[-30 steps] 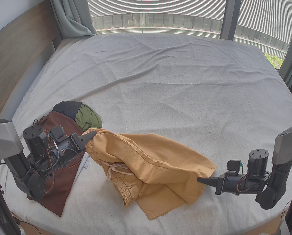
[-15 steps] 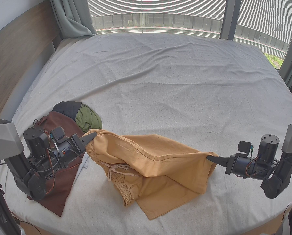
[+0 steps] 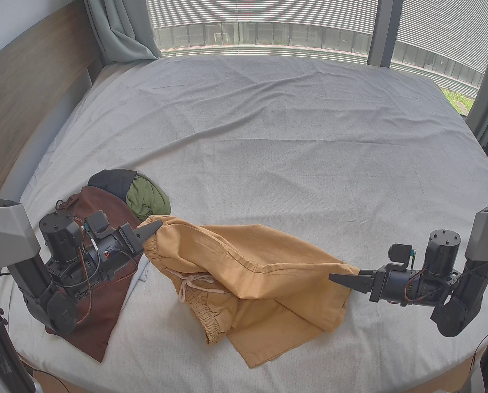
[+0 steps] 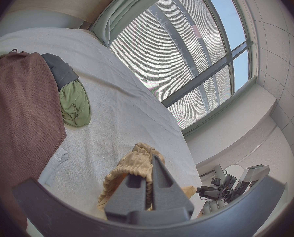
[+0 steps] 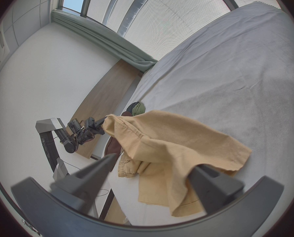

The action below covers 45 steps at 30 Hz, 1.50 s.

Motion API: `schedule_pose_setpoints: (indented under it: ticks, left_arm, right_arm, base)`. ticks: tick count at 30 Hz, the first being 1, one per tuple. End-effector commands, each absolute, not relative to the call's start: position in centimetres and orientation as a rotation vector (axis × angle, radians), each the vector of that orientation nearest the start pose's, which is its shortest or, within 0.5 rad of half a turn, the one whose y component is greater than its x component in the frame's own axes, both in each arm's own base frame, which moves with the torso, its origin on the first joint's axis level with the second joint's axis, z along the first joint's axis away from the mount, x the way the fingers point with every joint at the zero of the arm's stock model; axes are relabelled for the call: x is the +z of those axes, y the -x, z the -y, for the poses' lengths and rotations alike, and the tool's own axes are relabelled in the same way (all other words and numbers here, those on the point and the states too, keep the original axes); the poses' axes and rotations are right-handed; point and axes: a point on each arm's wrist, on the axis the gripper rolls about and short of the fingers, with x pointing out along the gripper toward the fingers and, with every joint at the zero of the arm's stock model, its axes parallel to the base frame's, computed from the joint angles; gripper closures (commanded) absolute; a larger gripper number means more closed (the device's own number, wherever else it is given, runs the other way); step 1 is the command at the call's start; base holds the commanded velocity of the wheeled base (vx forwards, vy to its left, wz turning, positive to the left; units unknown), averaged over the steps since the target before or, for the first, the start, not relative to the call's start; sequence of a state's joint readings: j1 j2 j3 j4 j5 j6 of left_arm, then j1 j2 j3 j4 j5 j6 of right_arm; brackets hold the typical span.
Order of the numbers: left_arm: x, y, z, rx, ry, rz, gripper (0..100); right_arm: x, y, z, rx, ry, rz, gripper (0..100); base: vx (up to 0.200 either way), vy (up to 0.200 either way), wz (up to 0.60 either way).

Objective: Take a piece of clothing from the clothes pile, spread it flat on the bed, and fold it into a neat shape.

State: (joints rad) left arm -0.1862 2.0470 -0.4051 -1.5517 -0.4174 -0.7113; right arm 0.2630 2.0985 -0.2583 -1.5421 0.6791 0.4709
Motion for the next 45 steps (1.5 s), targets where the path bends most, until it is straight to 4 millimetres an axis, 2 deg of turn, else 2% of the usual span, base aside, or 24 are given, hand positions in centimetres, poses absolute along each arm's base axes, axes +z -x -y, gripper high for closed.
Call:
schedule_pose_setpoints:
  ticks: [1, 6, 21, 22, 35, 43, 45]
  left_arm:
    - [7.8, -29.4, 6.5, -0.546, 0.7, -0.302, 100]
    - [7.8, -29.4, 6.5, -0.546, 0.699, -0.301, 100]
    - [7.9, -29.4, 6.5, -0.547, 0.699, -0.298, 100]
    - [7.9, -29.4, 6.5, -0.547, 0.699, -0.298, 100]
    - [8.2, -29.5, 6.5, -0.55, 0.705, -0.288, 100]
    - [9.3, -30.5, 6.1, -0.555, 0.706, -0.224, 100]
    - [10.5, -30.5, 5.9, -0.563, 0.72, -0.185, 100]
  right_arm:
    - [3.7, -25.3, -9.5, 0.884, -0.49, -0.552, 0]
    - [3.0, -25.5, -10.0, 0.891, -0.489, -0.572, 0]
    - [3.5, -25.8, -10.8, 0.919, -0.48, -0.547, 0]
    - [3.5, -25.8, -10.8, 0.919, -0.48, -0.547, 100]
    - [4.0, -26.0, -10.5, 0.898, -0.478, -0.517, 100]
    - [6.7, -25.5, -10.3, 0.92, -0.478, -0.432, 100]
    - [8.0, -25.2, -10.3, 0.93, -0.508, -0.403, 100]
  base:
    - [0.0, 0.0, 0.0]
    - [0.0, 0.0, 0.0]
    - [0.0, 0.0, 0.0]
    - [0.0, 0.0, 0.0]
    - [0.0, 0.0, 0.0]
    - [0.0, 0.0, 0.0]
    - [0.0, 0.0, 0.0]
